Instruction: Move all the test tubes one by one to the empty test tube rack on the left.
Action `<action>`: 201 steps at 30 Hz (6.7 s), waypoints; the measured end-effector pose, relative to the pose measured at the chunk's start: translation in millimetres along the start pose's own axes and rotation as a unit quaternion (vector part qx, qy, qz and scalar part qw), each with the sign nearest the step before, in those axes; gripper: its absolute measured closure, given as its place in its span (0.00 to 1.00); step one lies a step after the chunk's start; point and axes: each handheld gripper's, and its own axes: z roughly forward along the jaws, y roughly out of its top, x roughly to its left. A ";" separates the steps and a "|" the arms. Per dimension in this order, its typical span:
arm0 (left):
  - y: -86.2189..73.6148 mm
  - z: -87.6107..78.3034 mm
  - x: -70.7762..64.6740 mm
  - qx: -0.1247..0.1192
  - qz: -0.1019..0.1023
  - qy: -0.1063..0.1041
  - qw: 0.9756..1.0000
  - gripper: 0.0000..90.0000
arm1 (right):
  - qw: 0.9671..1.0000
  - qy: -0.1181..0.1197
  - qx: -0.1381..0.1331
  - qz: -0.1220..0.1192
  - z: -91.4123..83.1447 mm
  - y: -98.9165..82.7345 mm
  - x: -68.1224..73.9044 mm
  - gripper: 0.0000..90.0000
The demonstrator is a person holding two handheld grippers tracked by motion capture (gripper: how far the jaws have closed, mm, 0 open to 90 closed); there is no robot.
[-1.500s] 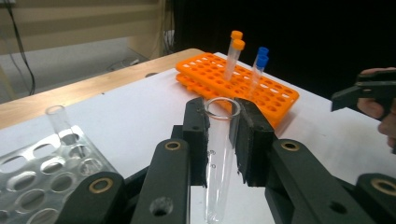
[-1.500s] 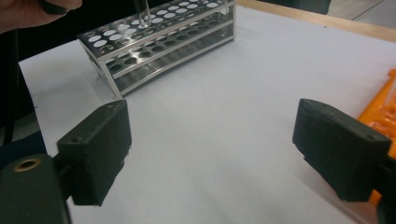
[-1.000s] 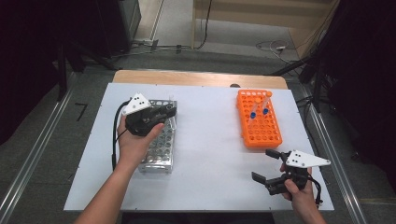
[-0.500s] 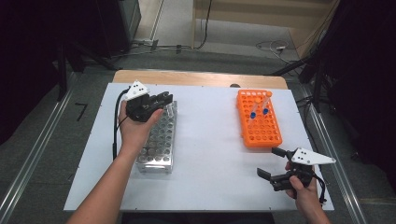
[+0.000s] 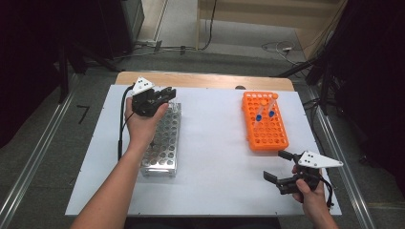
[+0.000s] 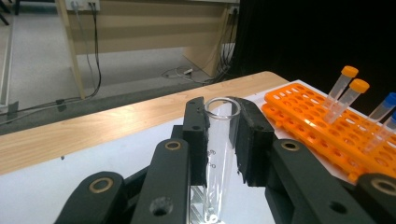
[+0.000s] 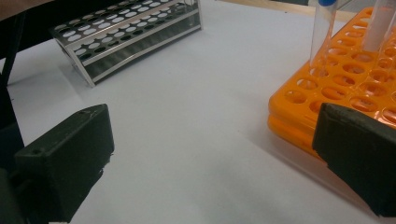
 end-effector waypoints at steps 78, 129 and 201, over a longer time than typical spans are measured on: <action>-51.7 -96.1 -57.3 0.020 0.000 -0.074 0.997 0.00 | 0.999 -0.030 -0.001 0.026 5.7 -0.8 -14.5 0.00; -103.4 -133.5 -64.8 0.030 -0.028 -0.078 0.996 0.00 | 0.983 -0.166 0.022 0.070 78.8 34.8 -103.1 0.67; -95.2 -120.3 -94.0 0.032 0.001 -0.101 0.994 0.00 | 1.000 -0.019 -0.017 0.011 49.4 33.4 32.6 0.84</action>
